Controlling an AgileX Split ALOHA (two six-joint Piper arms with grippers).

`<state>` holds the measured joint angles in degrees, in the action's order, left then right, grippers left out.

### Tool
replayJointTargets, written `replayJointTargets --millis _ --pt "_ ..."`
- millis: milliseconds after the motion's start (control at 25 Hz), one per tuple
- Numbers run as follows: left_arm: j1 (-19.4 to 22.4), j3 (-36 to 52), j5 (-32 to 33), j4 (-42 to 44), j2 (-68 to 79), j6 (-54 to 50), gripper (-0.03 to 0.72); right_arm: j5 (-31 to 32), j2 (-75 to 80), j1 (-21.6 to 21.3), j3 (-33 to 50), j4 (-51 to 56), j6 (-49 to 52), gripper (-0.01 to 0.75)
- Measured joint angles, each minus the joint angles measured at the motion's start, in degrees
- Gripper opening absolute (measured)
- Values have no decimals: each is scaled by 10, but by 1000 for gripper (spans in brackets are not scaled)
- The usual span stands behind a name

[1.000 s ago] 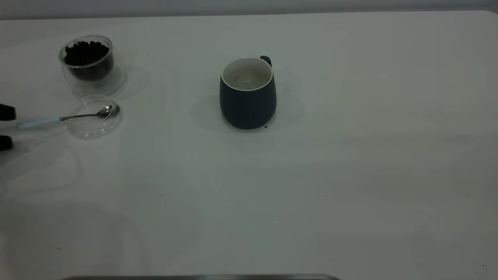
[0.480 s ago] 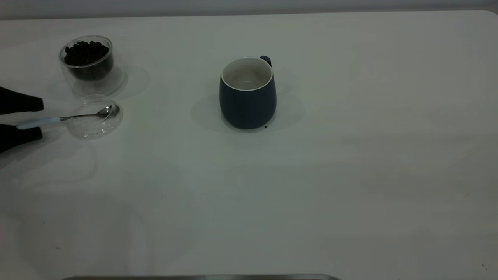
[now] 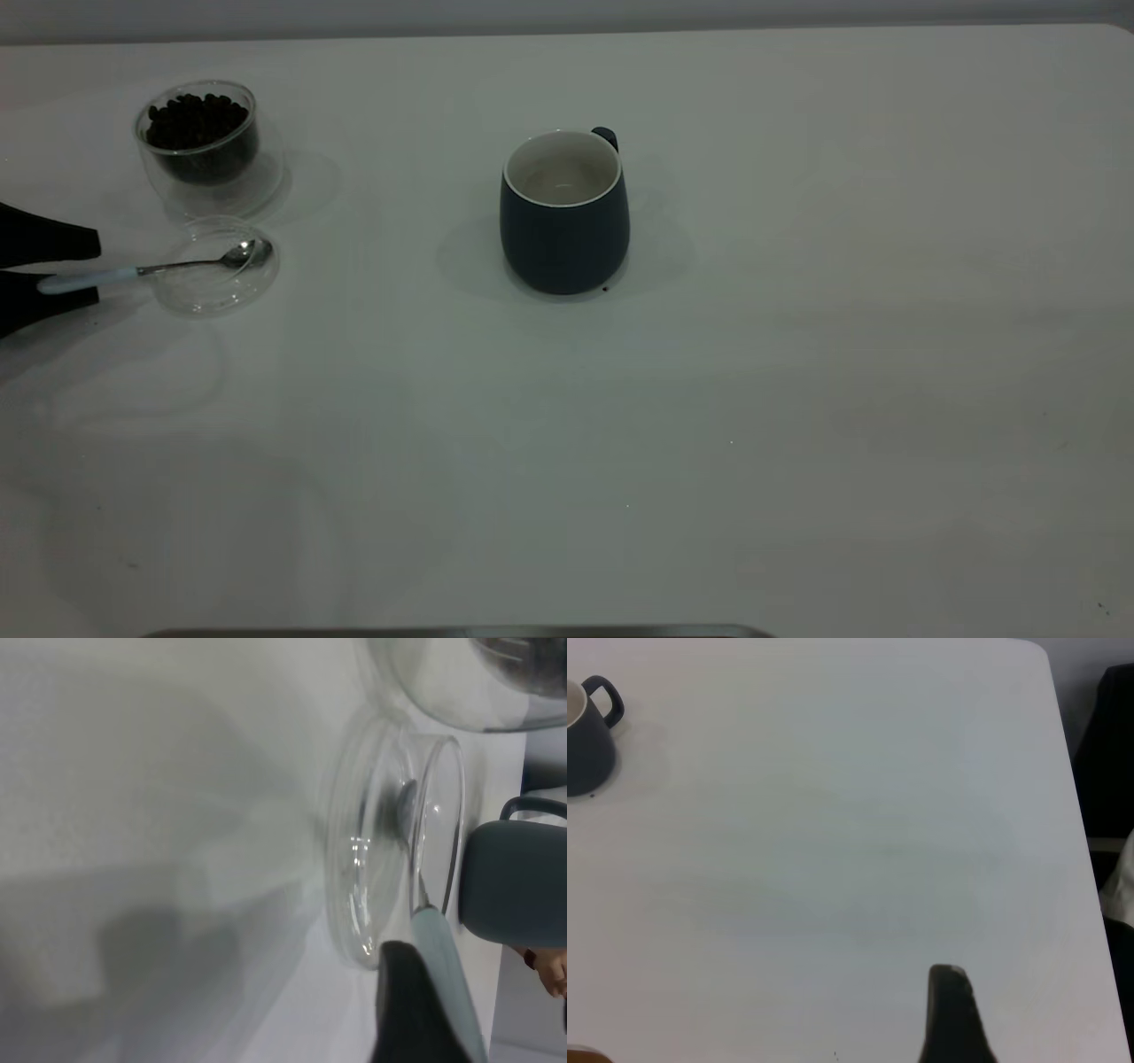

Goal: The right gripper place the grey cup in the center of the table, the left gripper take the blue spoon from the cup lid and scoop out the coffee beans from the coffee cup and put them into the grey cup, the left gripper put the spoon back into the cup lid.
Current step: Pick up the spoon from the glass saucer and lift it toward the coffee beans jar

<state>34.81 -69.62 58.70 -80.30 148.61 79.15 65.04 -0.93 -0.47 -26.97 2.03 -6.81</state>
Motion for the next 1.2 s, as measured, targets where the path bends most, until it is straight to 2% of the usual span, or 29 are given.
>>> replayJointTargets --millis 200,520,640,960,1200 --pt "0 0 0 0 0 0 362 0 0 0 0 0 0 460" --pt "0 0 -6 -2 0 0 154 0 0 0 0 0 0 460" --pt "0 0 -4 -4 0 0 133 0 0 0 0 0 0 460" --pt "0 0 -1 -3 -1 -10 133 0 0 0 0 0 0 460" --pt "1 0 2 45 -25 -50 132 0 0 0 0 0 0 460"
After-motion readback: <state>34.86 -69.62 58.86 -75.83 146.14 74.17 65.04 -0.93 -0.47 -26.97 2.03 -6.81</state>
